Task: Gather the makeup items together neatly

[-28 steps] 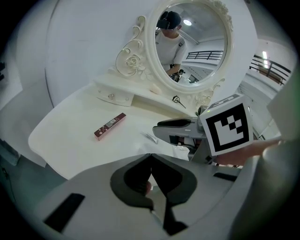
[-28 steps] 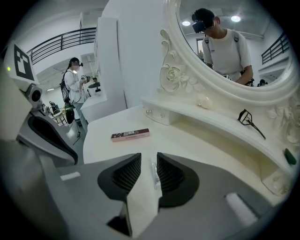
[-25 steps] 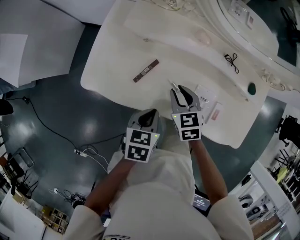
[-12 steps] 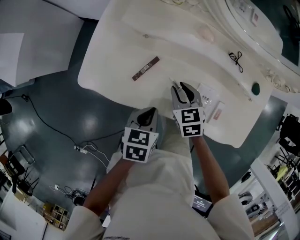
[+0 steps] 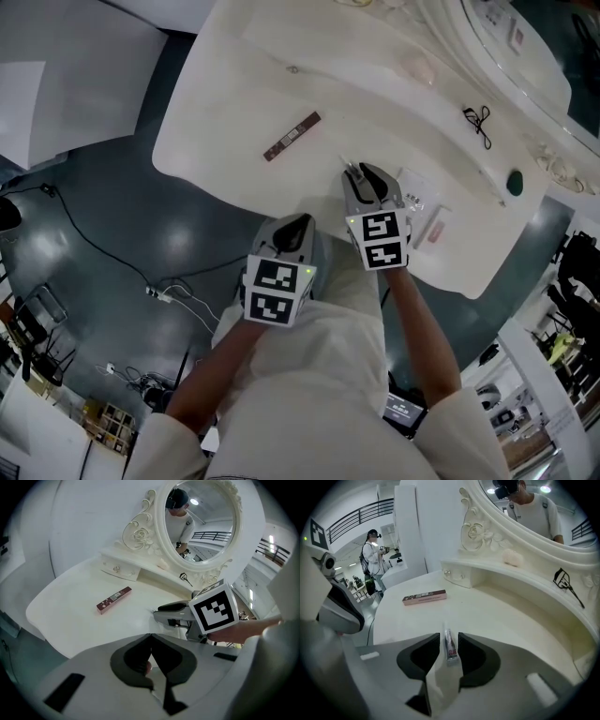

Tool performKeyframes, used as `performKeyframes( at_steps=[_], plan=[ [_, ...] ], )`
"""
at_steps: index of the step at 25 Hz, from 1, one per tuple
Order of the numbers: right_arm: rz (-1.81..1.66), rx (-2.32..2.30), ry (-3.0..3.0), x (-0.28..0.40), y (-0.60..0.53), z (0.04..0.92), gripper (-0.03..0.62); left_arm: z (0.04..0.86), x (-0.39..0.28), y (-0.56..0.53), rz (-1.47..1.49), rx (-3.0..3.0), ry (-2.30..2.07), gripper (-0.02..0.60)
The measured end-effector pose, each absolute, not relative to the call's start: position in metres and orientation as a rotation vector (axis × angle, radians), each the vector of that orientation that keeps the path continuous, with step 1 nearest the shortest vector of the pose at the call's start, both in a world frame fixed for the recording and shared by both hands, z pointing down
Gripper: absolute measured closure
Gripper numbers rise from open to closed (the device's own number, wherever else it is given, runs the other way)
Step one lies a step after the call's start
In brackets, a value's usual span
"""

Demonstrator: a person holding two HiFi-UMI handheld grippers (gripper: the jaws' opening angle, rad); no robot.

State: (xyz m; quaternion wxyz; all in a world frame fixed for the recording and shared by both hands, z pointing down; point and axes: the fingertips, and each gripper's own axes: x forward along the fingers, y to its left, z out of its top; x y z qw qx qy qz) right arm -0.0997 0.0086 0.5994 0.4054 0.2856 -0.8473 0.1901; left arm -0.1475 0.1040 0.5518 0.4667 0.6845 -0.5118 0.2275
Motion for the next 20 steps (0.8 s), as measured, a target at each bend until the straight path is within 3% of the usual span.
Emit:
performKeyframes(
  at_steps=[20],
  plan=[
    [0.439, 0.738, -2.168, -0.095, 0.008, 0.587, 0.53, 0.549, -0.142, 0.105, 0.57, 1.683, -1.265, 0.572]
  ],
)
